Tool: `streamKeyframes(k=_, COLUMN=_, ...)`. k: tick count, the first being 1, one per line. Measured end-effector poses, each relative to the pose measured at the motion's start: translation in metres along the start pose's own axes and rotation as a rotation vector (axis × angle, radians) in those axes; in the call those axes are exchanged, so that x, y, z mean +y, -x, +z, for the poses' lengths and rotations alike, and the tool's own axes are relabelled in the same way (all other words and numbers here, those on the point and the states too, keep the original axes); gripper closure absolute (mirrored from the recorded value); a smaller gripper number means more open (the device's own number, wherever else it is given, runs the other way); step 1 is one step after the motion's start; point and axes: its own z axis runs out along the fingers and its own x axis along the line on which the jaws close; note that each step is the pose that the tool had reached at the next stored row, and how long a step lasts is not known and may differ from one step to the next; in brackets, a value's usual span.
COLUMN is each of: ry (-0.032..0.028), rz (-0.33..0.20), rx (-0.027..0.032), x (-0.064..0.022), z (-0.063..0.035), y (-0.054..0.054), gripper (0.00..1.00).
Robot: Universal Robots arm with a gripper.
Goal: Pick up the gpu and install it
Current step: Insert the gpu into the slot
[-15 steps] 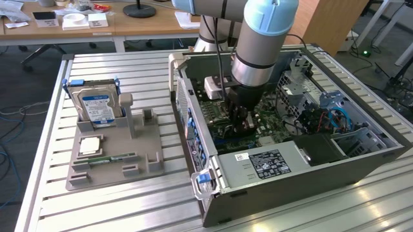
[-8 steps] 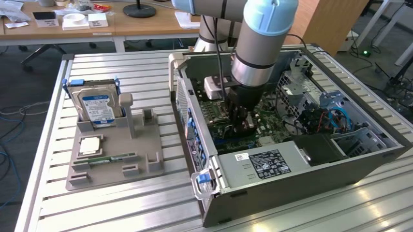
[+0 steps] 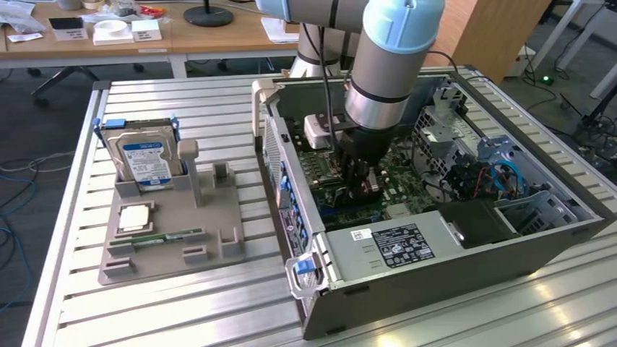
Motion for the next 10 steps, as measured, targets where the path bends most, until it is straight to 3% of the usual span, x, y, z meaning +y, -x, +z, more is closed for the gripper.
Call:
streamKeyframes(k=8, ry=0.0013, rz=0.001, rx=-0.0009, x=0.0005, z=0.0002, y=0.0001, gripper=0.74)
streamKeyframes(k=10, ry=-0.0003, rz=0.001, rx=-0.0005, x=0.0003, z=0.0002, y=0.0000, gripper=0.67)
